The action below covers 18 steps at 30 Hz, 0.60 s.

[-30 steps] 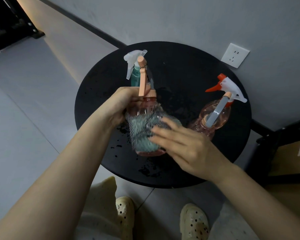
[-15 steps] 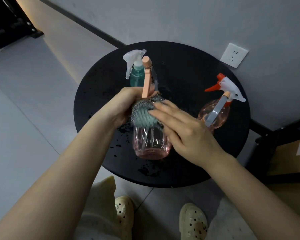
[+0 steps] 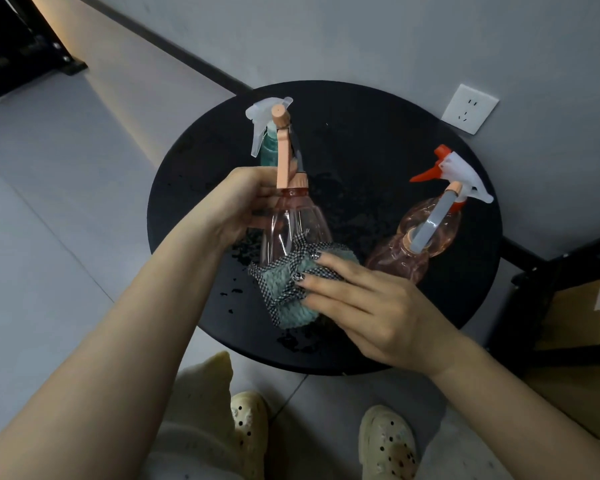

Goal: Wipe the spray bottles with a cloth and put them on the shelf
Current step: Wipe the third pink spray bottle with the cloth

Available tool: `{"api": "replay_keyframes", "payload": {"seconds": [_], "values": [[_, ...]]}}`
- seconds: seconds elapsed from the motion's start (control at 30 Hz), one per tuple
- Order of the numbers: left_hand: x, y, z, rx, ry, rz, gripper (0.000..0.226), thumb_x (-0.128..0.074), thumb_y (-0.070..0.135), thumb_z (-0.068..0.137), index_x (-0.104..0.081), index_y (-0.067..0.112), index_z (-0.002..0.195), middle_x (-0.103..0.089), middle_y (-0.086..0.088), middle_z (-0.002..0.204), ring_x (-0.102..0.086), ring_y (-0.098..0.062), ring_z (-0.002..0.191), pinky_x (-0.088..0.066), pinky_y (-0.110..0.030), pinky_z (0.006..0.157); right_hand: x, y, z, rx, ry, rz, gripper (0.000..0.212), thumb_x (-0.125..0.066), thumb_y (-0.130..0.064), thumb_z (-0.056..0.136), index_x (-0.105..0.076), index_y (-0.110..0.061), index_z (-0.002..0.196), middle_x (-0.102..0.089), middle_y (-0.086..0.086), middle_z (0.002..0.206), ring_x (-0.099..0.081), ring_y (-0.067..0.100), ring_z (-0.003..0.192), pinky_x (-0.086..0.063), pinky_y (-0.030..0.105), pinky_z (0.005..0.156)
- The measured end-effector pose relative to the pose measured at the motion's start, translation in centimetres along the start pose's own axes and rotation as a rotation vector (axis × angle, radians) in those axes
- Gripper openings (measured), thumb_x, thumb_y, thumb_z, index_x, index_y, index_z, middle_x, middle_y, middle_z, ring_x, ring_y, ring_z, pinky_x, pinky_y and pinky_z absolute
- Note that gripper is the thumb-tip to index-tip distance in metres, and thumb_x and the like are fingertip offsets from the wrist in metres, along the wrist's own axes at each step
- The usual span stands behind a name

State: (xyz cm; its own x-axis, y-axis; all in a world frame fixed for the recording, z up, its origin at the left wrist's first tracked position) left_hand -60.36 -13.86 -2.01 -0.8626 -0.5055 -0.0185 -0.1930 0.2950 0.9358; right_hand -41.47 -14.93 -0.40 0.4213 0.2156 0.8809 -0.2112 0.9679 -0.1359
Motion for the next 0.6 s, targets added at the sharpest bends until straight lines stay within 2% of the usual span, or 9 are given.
{"api": "replay_keyframes", "payload": {"seconds": [0.13, 0.27, 0.33, 0.4, 0.5, 0.6], "values": [[-0.9, -0.3, -0.1, 0.024, -0.042, -0.008, 0.020, -0.052, 0.022, 0.090, -0.064, 0.016, 0.074, -0.063, 0.004, 0.064, -0.058, -0.007, 0.056, -0.049, -0.019, 0.056, 0.4, 1.5, 1.3, -0.127, 0.098, 0.087, 0.033, -0.059, 0.005, 0.086, -0.062, -0.002, 0.119, -0.057, 0.010, 0.130, -0.046, 0.030, 0.129, -0.053, 0.042, 0.087], [-2.0, -0.8, -0.2, 0.057, -0.175, -0.077, 0.022, -0.061, 0.030, 0.076, -0.064, 0.008, 0.081, -0.063, -0.006, 0.080, -0.060, -0.017, 0.072, -0.050, -0.031, 0.076, 0.9, 3.2, 2.5, -0.305, 0.146, 0.133, 0.035, -0.046, -0.005, 0.093, -0.056, -0.005, 0.127, -0.052, 0.009, 0.136, -0.042, 0.026, 0.133, -0.044, 0.038, 0.102], [-1.9, -0.8, -0.1, 0.047, -0.198, -0.118, 0.027, -0.060, 0.032, 0.075, -0.062, 0.007, 0.084, -0.060, -0.007, 0.082, -0.059, -0.017, 0.073, -0.049, -0.030, 0.074, 0.9, 3.2, 2.7, -0.338, 0.139, 0.100, 0.037, -0.044, -0.009, 0.094, -0.054, -0.006, 0.130, -0.051, 0.009, 0.137, -0.041, 0.026, 0.133, -0.045, 0.039, 0.101], [-1.9, -0.5, -0.3, 0.037, -0.202, -0.151, 0.025, -0.062, 0.030, 0.077, -0.059, 0.006, 0.085, -0.058, -0.008, 0.081, -0.056, -0.018, 0.072, -0.047, -0.031, 0.073, 0.8, 2.5, 2.6, -0.291, 0.129, 0.073, 0.036, -0.046, -0.010, 0.095, -0.054, -0.004, 0.129, -0.051, 0.011, 0.137, -0.041, 0.029, 0.133, -0.047, 0.041, 0.099], [-1.3, 0.3, -0.6, -0.023, -0.102, -0.138, 0.020, -0.053, 0.026, 0.088, -0.057, 0.011, 0.076, -0.059, 0.000, 0.066, -0.056, -0.012, 0.058, -0.046, -0.024, 0.062, 0.4, 1.3, 1.6, -0.146, 0.106, 0.062, 0.032, -0.051, -0.011, 0.095, -0.057, -0.004, 0.126, -0.052, 0.010, 0.135, -0.040, 0.030, 0.133, -0.049, 0.043, 0.095], [-0.5, 1.0, -0.6, -0.101, -0.042, -0.125, 0.047, -0.043, 0.023, 0.095, -0.062, 0.019, 0.053, -0.054, 0.011, 0.049, -0.051, -0.003, 0.046, -0.045, -0.017, 0.049, 0.0, 2.1, 0.2, -0.254, 0.164, 0.258, 0.039, -0.050, -0.012, 0.095, -0.047, -0.009, 0.133, -0.041, 0.000, 0.143, -0.034, 0.023, 0.138, -0.040, 0.037, 0.107]]}}
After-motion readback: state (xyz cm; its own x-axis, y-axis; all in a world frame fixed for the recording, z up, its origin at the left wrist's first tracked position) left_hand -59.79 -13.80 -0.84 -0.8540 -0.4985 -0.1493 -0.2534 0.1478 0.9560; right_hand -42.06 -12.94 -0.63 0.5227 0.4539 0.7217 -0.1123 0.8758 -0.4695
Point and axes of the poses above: each hand's wrist, its own z-axis towards the middle knuckle, its own x-axis out of the back of the hand, y = z × x, the point moved 7 cm from there along z, towards the middle knuckle
